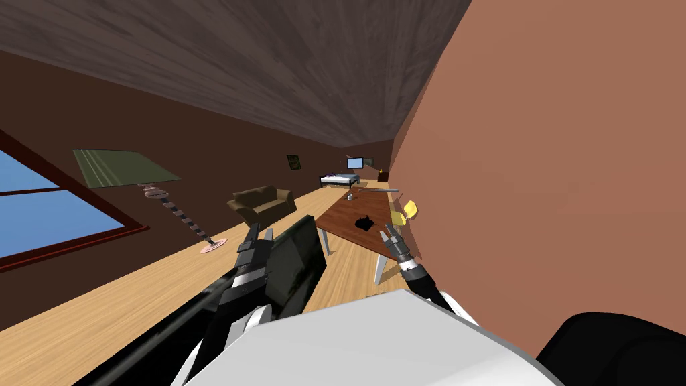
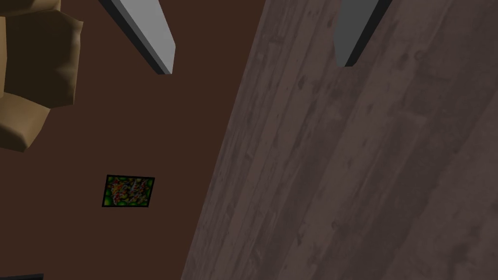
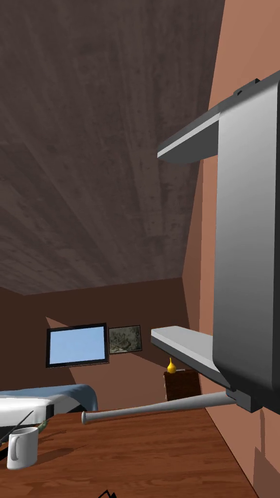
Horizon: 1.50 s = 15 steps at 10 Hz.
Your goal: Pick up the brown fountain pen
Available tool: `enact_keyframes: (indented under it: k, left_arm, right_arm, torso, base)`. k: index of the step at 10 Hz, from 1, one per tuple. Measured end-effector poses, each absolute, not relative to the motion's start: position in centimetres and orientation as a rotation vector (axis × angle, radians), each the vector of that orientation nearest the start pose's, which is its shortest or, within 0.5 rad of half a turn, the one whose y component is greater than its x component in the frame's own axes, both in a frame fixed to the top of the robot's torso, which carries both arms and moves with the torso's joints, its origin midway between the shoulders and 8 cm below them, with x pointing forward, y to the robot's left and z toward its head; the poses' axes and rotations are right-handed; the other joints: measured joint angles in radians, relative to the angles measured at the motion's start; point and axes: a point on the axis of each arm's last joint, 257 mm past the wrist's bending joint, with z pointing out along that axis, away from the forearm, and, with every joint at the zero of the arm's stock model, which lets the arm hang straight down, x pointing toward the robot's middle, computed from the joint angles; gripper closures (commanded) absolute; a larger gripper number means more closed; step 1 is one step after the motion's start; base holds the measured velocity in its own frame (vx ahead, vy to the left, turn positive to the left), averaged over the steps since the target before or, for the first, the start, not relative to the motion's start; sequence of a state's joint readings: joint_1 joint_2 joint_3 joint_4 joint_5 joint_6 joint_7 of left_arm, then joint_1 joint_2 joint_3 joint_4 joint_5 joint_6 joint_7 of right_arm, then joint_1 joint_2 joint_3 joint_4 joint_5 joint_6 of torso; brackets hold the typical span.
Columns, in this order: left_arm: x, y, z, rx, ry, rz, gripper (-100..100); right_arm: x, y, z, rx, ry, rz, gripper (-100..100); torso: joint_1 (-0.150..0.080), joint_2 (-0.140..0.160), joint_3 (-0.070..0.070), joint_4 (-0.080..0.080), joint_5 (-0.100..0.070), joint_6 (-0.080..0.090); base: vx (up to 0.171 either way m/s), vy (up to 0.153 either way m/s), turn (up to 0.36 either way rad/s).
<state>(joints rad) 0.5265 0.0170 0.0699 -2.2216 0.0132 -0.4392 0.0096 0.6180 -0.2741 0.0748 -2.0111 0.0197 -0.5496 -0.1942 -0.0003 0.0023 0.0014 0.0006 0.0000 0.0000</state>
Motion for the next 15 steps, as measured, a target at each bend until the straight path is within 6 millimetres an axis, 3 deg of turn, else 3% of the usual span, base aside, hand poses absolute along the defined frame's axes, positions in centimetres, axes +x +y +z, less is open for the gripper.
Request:
enact_keyframes:
  k: [4, 9, 15]
  left_arm:
    - [35.6, 31.3, -2.1, -0.766, 0.703, -1.204, 0]
    - [35.6, 31.3, -2.1, -0.766, 0.703, -1.203, 0]
    - [35.6, 31.3, -2.1, -0.766, 0.703, -1.203, 0]
  right_arm:
    - [33.6, -24.7, -21.3, 0.869, 1.249, 1.360, -100]
    - [31.5, -23.2, -28.4, 0.877, 1.462, 1.314, -100]
    - [25.9, -23.4, -37.7, 0.863, 1.760, 1.217, -100]
  torso:
    - [0.000, -0.001, -0.001, 0.000, 0.000, 0.000]
    - [-0.001, -0.003, -0.002, -0.001, 0.000, 0.000]
    - [-0.001, -0.005, -0.003, -0.001, 0.000, 0.000]
  base:
    - [-0.018, -0.005, 0.099]
    - [0.009, -0.007, 0.124]
    - [0.034, -0.008, 0.139]
